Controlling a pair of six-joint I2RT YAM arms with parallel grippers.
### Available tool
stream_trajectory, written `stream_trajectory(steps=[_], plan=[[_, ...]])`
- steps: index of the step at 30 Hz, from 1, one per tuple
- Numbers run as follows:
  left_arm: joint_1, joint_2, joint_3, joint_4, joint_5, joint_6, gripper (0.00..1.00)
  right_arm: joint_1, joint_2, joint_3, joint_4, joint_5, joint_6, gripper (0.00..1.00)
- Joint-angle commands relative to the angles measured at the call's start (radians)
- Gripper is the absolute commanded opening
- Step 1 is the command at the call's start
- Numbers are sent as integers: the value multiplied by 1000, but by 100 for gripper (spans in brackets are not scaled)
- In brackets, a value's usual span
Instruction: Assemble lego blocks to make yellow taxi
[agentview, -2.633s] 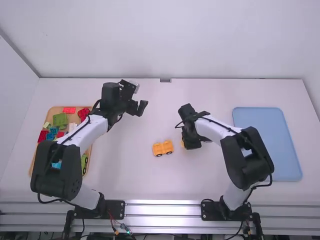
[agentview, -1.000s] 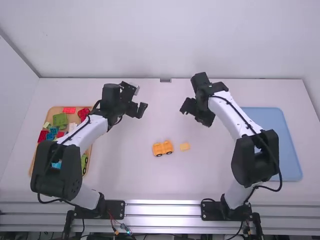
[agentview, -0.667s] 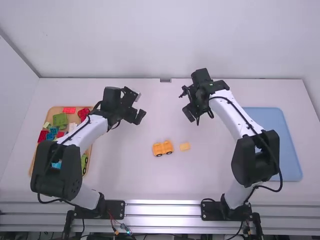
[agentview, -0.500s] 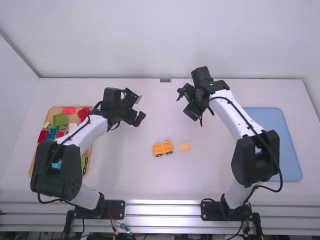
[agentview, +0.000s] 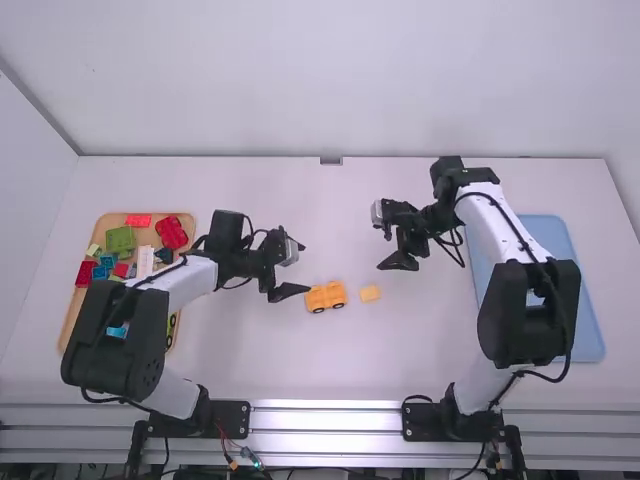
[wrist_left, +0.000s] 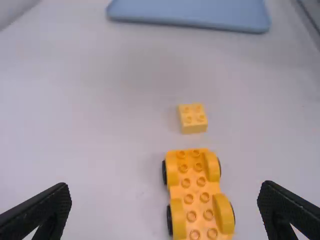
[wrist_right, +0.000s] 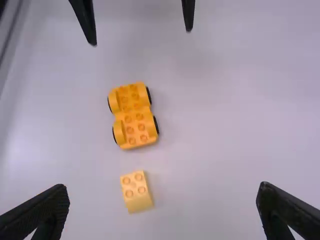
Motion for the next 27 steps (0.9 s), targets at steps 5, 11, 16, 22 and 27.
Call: stream_trajectory(steps=[5,11,16,22,27], plan=[[-4,16,-209,348,104,-188,99,-24,-5,-105,95,-179,-96,99],[-4,106,-315,639,65,-301,99,18,-5,-307,372,-132,-19,99],[-10,238,-273,662,48,-301,99,10,-3,-499,717,-136,155,99],[-52,351,-200,659,56,-301,99,6,-3,-629,886,-136,169,100],[-90,353,-211,690,-99,-333,99,-9,61,-642,933,-137,169,100]])
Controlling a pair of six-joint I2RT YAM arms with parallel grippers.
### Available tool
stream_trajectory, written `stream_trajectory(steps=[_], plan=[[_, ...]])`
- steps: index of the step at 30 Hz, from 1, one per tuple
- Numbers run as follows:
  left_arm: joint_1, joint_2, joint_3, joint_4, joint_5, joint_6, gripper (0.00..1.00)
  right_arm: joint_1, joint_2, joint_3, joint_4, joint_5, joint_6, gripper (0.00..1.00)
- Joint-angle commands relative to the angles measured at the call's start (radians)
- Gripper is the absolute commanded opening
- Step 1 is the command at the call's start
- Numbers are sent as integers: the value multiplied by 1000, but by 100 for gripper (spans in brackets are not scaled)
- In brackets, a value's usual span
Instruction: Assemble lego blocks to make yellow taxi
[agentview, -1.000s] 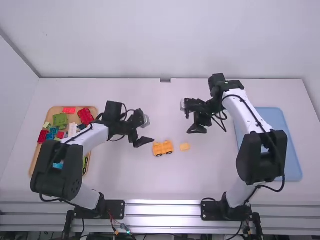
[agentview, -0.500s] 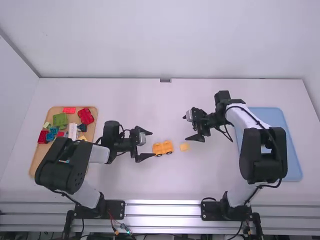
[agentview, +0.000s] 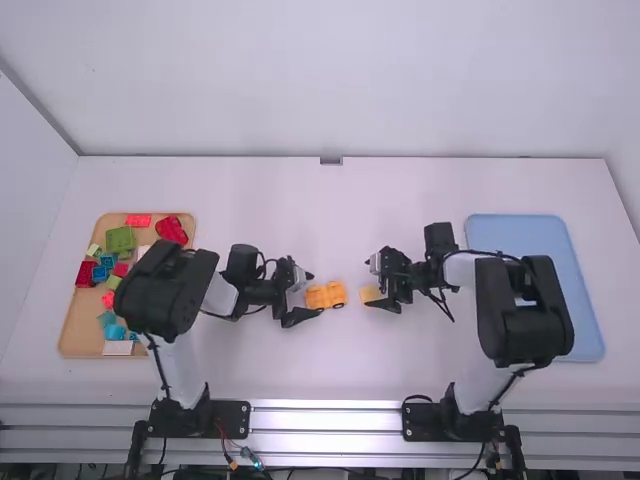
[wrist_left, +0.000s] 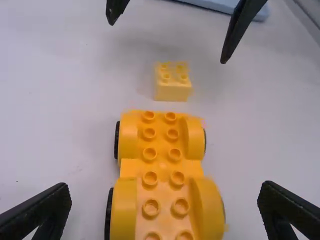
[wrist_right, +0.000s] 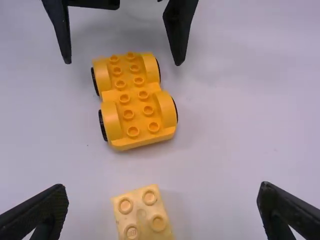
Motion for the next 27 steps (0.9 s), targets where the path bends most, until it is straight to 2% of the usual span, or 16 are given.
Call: stream_trajectory(steps=[1,7,12,13,19,25,27], plan=[[-19,6,-14,28,-99,-46,99,-17,68,6,2,-10,5,100],[-43,6,-99,210,-194,-74,99,-53,205,58,-1,-69,-72,94],[-42,6,-126,266,-227,-121,99,-61,231,69,-29,-89,-125,85],[-43,6,-126,264,-227,-121,99,-61,231,68,-35,-93,-151,83],[-48,6,-61,128,-220,-118,99,-51,231,53,-32,-72,-193,54],[-48,6,-19,28,-201,-58,99,-50,231,54,-47,-58,-193,42],[-48,6,-20,29,-200,-58,99,-50,231,54,-51,-53,-192,41]])
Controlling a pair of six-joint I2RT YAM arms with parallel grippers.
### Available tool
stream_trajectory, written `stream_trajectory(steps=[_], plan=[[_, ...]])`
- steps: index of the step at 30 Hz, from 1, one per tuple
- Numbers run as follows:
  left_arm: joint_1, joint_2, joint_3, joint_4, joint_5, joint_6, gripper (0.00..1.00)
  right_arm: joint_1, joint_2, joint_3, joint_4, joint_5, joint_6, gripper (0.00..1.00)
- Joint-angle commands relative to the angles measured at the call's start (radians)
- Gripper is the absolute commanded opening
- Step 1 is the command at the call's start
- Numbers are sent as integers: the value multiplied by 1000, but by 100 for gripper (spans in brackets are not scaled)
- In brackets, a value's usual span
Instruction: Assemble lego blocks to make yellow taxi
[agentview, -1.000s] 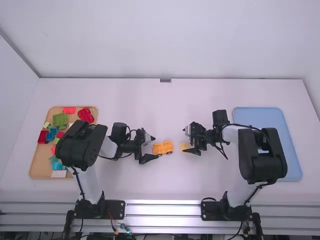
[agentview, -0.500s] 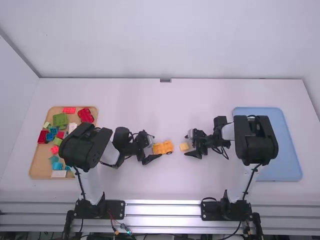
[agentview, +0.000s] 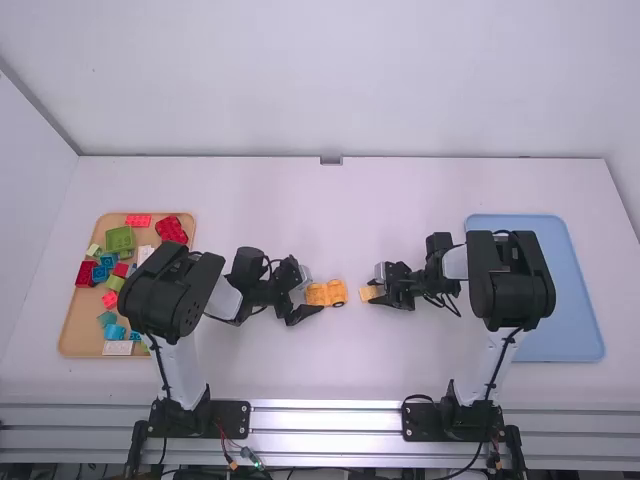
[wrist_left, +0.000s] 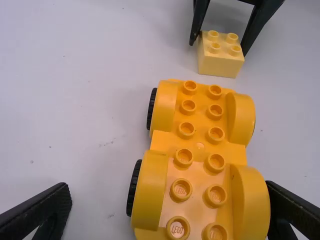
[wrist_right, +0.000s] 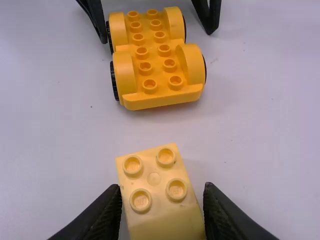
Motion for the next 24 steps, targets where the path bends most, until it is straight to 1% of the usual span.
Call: stream_trajectory(steps=[1,3,4,5,7,9,12,16,19,21,23,24], plan=[[-8,6,-4,-3,7,13,99,2,14,2,-11,7,-8,35],[-8,6,-11,15,6,13,99,2,14,1,-14,7,-9,31],[-8,6,-23,45,-6,14,99,2,14,1,-18,5,-8,27],[-8,6,-29,63,-18,14,99,2,14,1,-22,3,-8,25],[-8,6,-42,89,-34,41,99,2,14,5,-37,0,-9,24],[-8,6,-50,83,-28,103,99,4,14,14,-66,-4,-11,22],[-8,10,-48,76,-11,129,99,3,14,25,-89,-4,-10,18],[-8,23,-23,66,-19,134,99,2,14,32,-104,-12,-10,18],[-15,24,18,-9,45,214,99,3,14,42,-123,-23,-2,18],[-16,24,38,-48,55,229,99,4,13,42,-115,-31,20,18],[-13,24,81,-137,60,270,99,3,13,42,-111,-56,36,18],[-13,24,84,-142,60,272,99,3,13,42,-112,-61,35,18]])
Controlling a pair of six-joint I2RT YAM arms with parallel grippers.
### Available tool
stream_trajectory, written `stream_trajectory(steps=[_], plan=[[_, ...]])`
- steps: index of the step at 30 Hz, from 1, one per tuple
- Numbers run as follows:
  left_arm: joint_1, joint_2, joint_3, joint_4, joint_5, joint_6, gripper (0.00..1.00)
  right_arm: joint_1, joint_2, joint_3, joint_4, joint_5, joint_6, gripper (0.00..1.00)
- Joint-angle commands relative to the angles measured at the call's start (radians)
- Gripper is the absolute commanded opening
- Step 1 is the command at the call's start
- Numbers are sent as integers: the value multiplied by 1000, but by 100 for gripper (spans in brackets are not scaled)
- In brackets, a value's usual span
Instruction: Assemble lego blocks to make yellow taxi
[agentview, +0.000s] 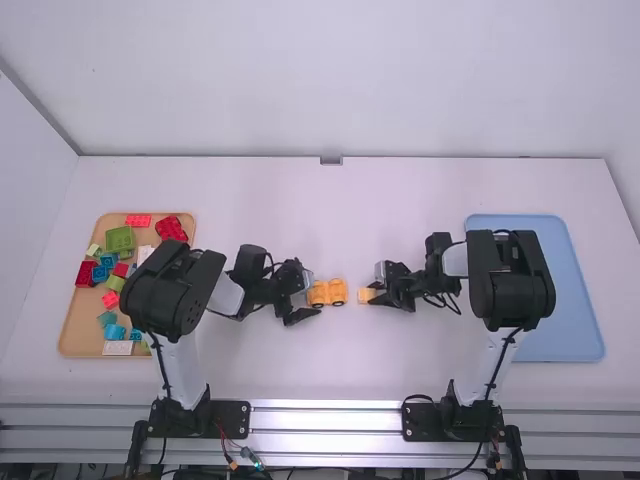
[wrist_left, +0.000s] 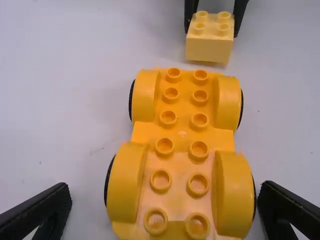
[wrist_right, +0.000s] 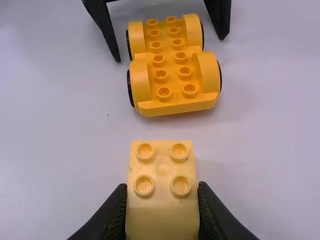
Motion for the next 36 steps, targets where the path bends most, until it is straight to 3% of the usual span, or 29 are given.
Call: stream_trajectory(steps=[1,5,10,17,19,29,36], plan=[[-14,12,42,-52,38,72,99,3,13,14,-6,-57,18,18],[-35,19,78,-98,38,76,99,1,13,27,-21,-91,27,18],[-80,53,103,-99,-2,75,100,17,13,100,-161,-95,-17,16],[-80,55,68,-59,-40,74,94,58,13,203,-362,-106,-160,13],[-83,55,46,-17,-38,74,88,72,13,225,-385,-109,-160,10],[-82,56,38,-6,-16,67,76,108,-37,246,-343,-99,-55,4],[-80,56,37,-17,-15,68,68,109,-217,125,-235,-89,7,2]])
